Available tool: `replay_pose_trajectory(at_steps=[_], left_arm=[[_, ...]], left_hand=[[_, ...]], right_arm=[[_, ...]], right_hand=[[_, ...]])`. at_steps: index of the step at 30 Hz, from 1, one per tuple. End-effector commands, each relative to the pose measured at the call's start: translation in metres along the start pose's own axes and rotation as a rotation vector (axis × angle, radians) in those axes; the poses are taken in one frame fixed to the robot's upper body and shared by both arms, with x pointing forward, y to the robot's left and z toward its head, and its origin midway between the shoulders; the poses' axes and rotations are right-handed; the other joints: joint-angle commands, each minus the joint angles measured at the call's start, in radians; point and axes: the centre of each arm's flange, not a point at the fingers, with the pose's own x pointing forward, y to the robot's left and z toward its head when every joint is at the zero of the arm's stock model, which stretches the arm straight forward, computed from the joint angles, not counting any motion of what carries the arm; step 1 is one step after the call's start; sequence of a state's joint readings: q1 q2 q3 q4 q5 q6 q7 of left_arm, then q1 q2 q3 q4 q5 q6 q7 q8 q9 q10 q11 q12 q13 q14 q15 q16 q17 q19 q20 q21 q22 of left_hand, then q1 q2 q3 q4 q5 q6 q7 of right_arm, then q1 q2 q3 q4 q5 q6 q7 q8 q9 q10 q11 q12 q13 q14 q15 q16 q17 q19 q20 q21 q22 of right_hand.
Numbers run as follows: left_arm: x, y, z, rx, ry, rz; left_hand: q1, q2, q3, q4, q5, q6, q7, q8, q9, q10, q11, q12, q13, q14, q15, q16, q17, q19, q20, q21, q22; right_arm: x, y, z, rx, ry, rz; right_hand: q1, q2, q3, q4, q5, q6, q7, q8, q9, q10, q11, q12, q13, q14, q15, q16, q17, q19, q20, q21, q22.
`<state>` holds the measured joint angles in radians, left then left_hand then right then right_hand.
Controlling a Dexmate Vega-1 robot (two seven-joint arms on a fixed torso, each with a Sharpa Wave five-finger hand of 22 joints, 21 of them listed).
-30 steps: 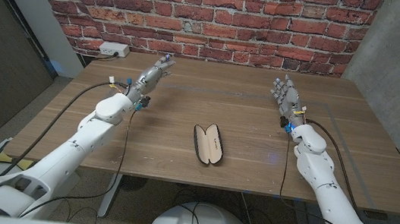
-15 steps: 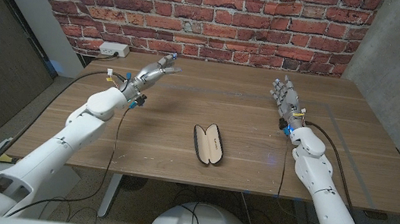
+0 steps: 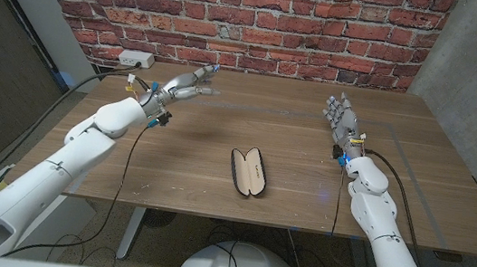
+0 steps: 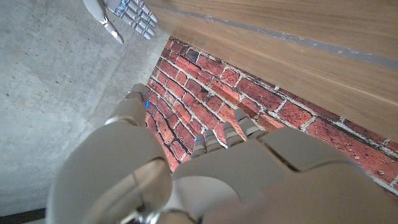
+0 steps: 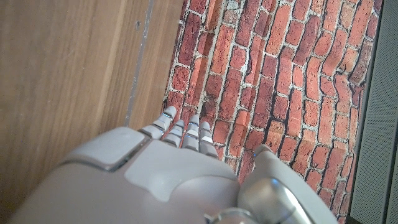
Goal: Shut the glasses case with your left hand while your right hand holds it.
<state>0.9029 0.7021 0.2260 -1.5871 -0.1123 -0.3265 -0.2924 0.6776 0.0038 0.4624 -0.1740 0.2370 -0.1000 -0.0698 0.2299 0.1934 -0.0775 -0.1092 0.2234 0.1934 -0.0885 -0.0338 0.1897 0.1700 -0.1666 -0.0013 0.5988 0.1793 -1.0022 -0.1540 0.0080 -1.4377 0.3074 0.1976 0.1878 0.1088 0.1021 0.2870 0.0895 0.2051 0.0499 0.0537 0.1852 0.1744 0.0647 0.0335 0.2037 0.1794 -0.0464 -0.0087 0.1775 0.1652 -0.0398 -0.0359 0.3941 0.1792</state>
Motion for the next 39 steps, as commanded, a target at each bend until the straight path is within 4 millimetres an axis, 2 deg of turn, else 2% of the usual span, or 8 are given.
replay_pose_trajectory(at_steps=[1,3,5,10,15,25,32,39], left_arm=[[0.000,-0.002,0.030,0.162,-0.006,-0.133],[0.001,-0.003,0.034,0.189,-0.001,-0.157],[0.001,-0.004,0.038,0.215,0.000,-0.185],[0.003,-0.008,0.053,0.316,0.007,-0.245],[0.005,-0.012,0.064,0.386,0.005,-0.272],[0.013,-0.028,0.086,0.496,-0.003,-0.400],[0.018,-0.035,0.096,0.560,0.007,-0.469],[0.022,-0.040,0.104,0.595,0.011,-0.528]], left_hand=[[0.041,-0.011,0.002,-0.008,0.010,-0.012,-0.012,-0.005,0.004,-0.010,-0.021,-0.007,0.001,-0.023,0.000,-0.009,0.005,-0.006,0.012,-0.006,0.002],[0.050,-0.014,0.001,-0.008,0.011,-0.016,-0.015,-0.006,0.004,-0.011,-0.021,-0.008,0.002,-0.027,0.002,-0.009,0.005,-0.005,0.012,-0.008,0.002],[0.074,-0.024,-0.001,-0.009,0.015,-0.023,-0.022,-0.010,0.004,-0.018,-0.037,-0.011,0.002,-0.033,0.006,-0.010,0.004,-0.002,0.014,-0.012,0.002],[0.111,-0.041,-0.006,-0.008,0.023,-0.032,-0.033,-0.014,0.005,-0.026,-0.045,-0.014,0.003,-0.045,0.013,-0.010,0.005,0.005,0.038,-0.017,0.002],[0.150,-0.052,-0.010,-0.006,0.032,-0.040,-0.052,-0.017,0.007,-0.029,-0.058,-0.015,0.003,-0.068,-0.008,-0.013,0.004,0.011,0.047,-0.022,0.002],[0.215,-0.066,-0.019,0.001,0.047,-0.029,-0.074,-0.011,0.010,-0.015,-0.068,-0.007,0.006,-0.033,0.031,0.005,0.005,0.027,0.072,-0.029,0.004],[0.251,-0.056,-0.022,0.009,0.051,0.005,-0.080,0.001,0.013,0.020,-0.066,0.006,0.008,-0.004,0.020,0.012,0.007,0.054,0.074,-0.025,0.007],[0.274,-0.038,-0.019,0.014,0.050,0.027,-0.085,0.008,0.015,0.042,-0.073,0.013,0.010,-0.005,0.029,0.009,0.008,0.057,0.075,-0.026,0.008]], right_arm=[[-0.017,0.000,0.002,0.005,-0.011,-0.022],[-0.020,0.000,0.001,0.007,-0.011,-0.027],[-0.022,0.000,0.001,0.007,-0.012,-0.030],[-0.028,-0.001,0.001,0.010,-0.015,-0.042],[-0.033,-0.001,0.000,0.013,-0.016,-0.051],[-0.042,-0.003,0.000,0.015,-0.021,-0.063],[-0.046,-0.005,0.000,0.017,-0.023,-0.070],[-0.050,-0.008,-0.002,0.024,-0.022,-0.085]], right_hand=[[0.000,0.017,0.000,0.000,0.005,0.005,0.004,0.004,0.005,0.012,-0.003,0.004,0.001,-0.003,0.005,0.006,0.005,0.002,-0.020,-0.001,0.005],[0.000,0.017,0.000,0.000,0.005,0.006,0.004,0.005,0.005,0.013,-0.003,0.004,0.001,-0.003,0.005,0.006,0.005,0.002,-0.020,-0.001,0.005],[0.000,0.016,0.000,0.000,0.005,0.007,0.005,0.005,0.005,0.013,-0.003,0.004,0.001,-0.002,0.005,0.006,0.005,0.003,-0.020,-0.001,0.005],[-0.001,0.017,-0.001,0.001,0.005,0.009,0.004,0.005,0.005,0.014,-0.003,0.005,0.001,-0.001,0.004,0.006,0.005,0.004,-0.020,-0.003,0.005],[-0.001,0.016,-0.002,0.001,0.005,0.011,0.005,0.006,0.005,0.019,-0.003,0.006,0.001,0.003,0.007,0.007,0.005,0.005,-0.020,-0.003,0.005],[-0.003,0.015,-0.003,0.003,0.006,0.016,0.005,0.007,0.005,0.023,-0.002,0.007,0.001,0.005,0.008,0.006,0.005,0.008,-0.019,-0.005,0.005],[-0.003,0.015,-0.003,0.004,0.006,0.018,0.005,0.007,0.005,0.032,-0.001,0.010,0.002,0.005,0.008,0.005,0.005,0.010,-0.019,-0.007,0.006],[-0.004,0.015,-0.003,0.005,0.007,0.021,0.005,0.007,0.005,0.037,0.000,0.011,0.002,0.008,0.008,0.005,0.005,0.012,-0.019,-0.008,0.006]])
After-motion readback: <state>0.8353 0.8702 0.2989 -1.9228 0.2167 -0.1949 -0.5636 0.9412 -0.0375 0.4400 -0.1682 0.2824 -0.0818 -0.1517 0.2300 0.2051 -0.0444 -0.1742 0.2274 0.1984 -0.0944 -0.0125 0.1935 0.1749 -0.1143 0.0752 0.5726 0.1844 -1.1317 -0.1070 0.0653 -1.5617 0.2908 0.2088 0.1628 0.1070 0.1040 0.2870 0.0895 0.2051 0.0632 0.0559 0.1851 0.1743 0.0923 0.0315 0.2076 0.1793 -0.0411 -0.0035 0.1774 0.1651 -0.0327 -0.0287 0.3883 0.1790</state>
